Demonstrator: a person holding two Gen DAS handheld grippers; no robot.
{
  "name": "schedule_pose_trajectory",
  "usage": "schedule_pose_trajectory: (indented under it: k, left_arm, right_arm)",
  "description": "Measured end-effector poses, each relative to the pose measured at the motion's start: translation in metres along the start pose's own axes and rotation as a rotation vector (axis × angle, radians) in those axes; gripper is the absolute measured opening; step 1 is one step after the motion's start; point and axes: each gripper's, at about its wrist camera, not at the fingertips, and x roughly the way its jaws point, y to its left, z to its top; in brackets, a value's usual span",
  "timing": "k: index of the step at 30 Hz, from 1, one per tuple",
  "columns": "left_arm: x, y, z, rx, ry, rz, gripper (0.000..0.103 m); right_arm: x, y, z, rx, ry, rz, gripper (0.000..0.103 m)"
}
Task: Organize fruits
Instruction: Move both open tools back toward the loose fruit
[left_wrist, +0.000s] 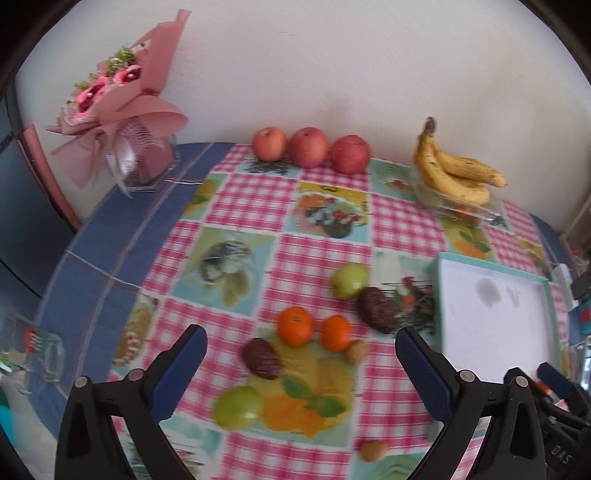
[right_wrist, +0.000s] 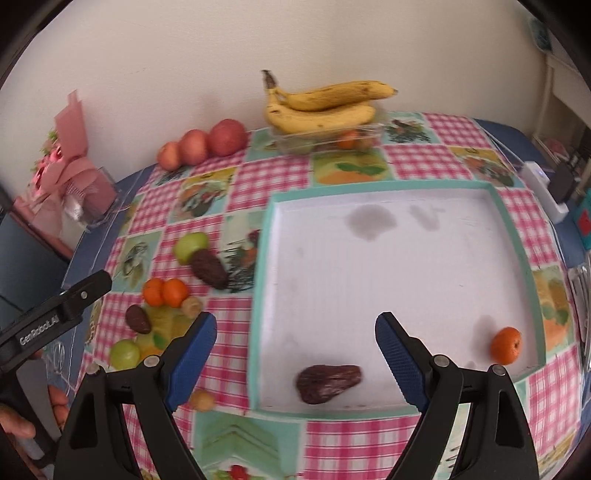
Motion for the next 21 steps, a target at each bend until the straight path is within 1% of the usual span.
schedule_pose_trajectory:
  k: [2,6,8,11,13,15,17,20,21]
  left_arm:
    - [-0.002,0.012,0.001,-0.001,0.014,0.018,0.103]
    - [-0.010,0.031,0.004,0.000,0.026,-0.011,0.103]
    - [-0.016,0.038,0.005,0.011,0.014,-0.020,0.103]
    - [-0.024,0.043,0.006,0.043,-0.004,-0.008,0.103]
    - [-0.026,0.046,0.006,0.046,-0.004,-0.016,0.103]
    - [-0.020,0.049,0.005,0.043,0.018,-0.031,0.103]
    - [-0.008,0.050,0.001,0.049,0.065,-0.033,0.103]
    - [0.015,0.047,-0.007,0.062,0.147,-0.038,0.102]
    - [0.023,0.046,-0.010,0.063,0.175,-0.041,0.102]
  right_arm:
    - [0.002,0.014,-0.001,-0.034,0.008,0.009,0.088]
    - [0.003,0.037,-0.003,-0.069,0.012,0.038,0.088]
    - [0.003,0.048,-0.003,-0.088,0.019,0.051,0.088]
    - [0.002,0.059,-0.006,-0.122,0.026,0.072,0.088]
    - [0.001,0.067,-0.009,-0.141,0.033,0.079,0.088]
    - [0.003,0.073,-0.010,-0.150,0.046,0.089,0.087]
    - [0.007,0.076,-0.013,-0.155,0.066,0.104,0.087]
    - [0.019,0.080,-0.020,-0.163,0.129,0.108,0.086]
    - [0.025,0.082,-0.023,-0.166,0.156,0.102,0.080]
